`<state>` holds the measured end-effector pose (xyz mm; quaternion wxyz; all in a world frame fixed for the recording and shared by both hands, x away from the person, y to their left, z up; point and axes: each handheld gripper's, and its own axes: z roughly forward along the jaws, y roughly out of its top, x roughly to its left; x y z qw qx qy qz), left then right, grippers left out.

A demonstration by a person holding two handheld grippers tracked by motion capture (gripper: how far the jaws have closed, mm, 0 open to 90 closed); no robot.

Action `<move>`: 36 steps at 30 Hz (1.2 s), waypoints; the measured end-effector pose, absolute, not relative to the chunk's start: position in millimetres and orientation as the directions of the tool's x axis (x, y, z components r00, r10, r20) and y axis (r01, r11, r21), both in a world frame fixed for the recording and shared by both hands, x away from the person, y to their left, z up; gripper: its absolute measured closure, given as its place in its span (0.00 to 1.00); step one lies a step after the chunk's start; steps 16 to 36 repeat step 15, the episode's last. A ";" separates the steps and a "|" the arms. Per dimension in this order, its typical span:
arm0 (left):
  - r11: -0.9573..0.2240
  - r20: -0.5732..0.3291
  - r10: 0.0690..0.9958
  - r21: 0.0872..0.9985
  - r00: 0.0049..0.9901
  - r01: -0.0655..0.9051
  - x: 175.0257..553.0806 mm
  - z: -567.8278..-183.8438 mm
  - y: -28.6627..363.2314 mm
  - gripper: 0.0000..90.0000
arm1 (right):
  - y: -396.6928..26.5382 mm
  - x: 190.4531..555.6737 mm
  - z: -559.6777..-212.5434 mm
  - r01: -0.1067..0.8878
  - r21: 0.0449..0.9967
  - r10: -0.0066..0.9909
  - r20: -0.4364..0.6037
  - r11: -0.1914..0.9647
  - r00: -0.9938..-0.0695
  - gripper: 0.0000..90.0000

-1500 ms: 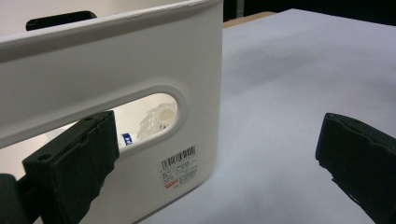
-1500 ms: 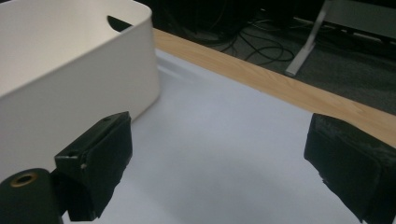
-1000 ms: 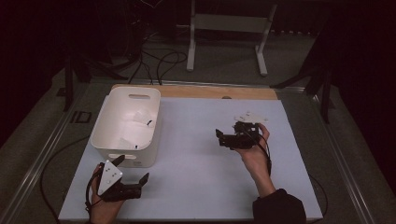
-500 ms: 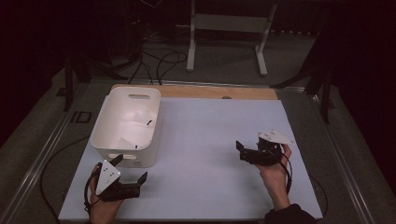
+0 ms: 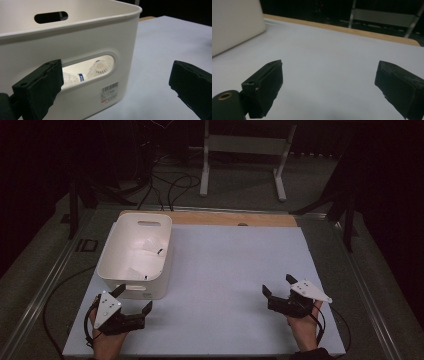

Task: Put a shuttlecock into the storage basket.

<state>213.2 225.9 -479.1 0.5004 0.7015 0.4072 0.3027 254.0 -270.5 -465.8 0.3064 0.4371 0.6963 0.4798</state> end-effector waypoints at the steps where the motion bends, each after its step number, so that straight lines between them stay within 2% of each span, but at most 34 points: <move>1: -0.167 0.018 0.877 0.948 0.480 0.269 213.2 -479.0 226.9 0.00 | -270.9 251.3 -466.1 0.301 0.941 0.902 -0.010 0.154 -0.431 0.09; 12: -0.152 0.014 0.886 0.954 0.464 0.260 212.8 -478.4 230.5 0.00 | -277.8 234.1 -474.7 0.234 0.963 0.904 -0.018 0.130 -0.428 0.09; 36: -0.160 0.021 0.884 0.952 0.467 0.261 212.5 -478.6 229.6 0.00 | -278.6 233.7 -475.7 0.233 0.964 0.903 -0.018 0.130 -0.429 0.09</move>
